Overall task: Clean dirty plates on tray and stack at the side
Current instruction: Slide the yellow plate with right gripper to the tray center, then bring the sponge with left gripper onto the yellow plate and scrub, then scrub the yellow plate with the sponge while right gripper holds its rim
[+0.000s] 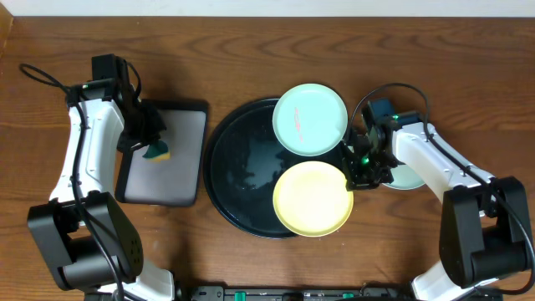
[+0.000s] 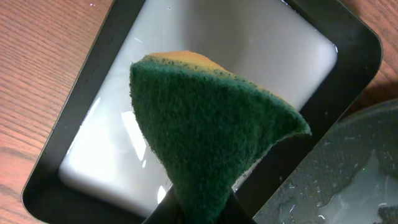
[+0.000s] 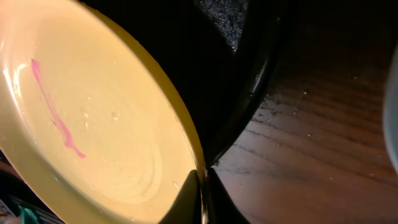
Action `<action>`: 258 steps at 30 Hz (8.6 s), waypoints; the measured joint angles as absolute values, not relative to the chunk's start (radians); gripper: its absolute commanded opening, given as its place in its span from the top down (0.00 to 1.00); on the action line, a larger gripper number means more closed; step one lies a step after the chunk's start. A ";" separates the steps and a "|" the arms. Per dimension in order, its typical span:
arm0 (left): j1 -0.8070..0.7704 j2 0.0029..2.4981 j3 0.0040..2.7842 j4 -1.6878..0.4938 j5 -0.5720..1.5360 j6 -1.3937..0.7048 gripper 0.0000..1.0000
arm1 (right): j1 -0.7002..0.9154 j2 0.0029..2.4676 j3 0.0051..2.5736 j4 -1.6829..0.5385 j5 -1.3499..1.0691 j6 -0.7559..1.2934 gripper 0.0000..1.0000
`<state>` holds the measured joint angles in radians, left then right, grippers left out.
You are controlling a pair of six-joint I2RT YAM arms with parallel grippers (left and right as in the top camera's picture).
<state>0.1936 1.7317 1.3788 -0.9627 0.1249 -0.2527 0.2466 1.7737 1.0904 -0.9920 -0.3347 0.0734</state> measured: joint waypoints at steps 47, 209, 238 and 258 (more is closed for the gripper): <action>0.109 1.732 1.379 -0.983 0.168 -0.253 0.93 | 0.622 1.915 1.261 -0.694 -0.265 0.631 0.94; -0.400 1.759 1.021 -0.585 -0.019 -0.219 0.93 | 0.597 2.014 1.293 -0.694 -0.374 0.640 0.99; -0.329 1.759 1.021 -0.682 0.178 -0.180 0.93 | 0.597 2.014 1.293 -0.695 -0.374 0.640 0.99; -0.307 1.759 1.023 -0.557 0.182 -0.251 0.93 | 0.597 2.014 1.293 -0.694 -0.375 0.640 0.99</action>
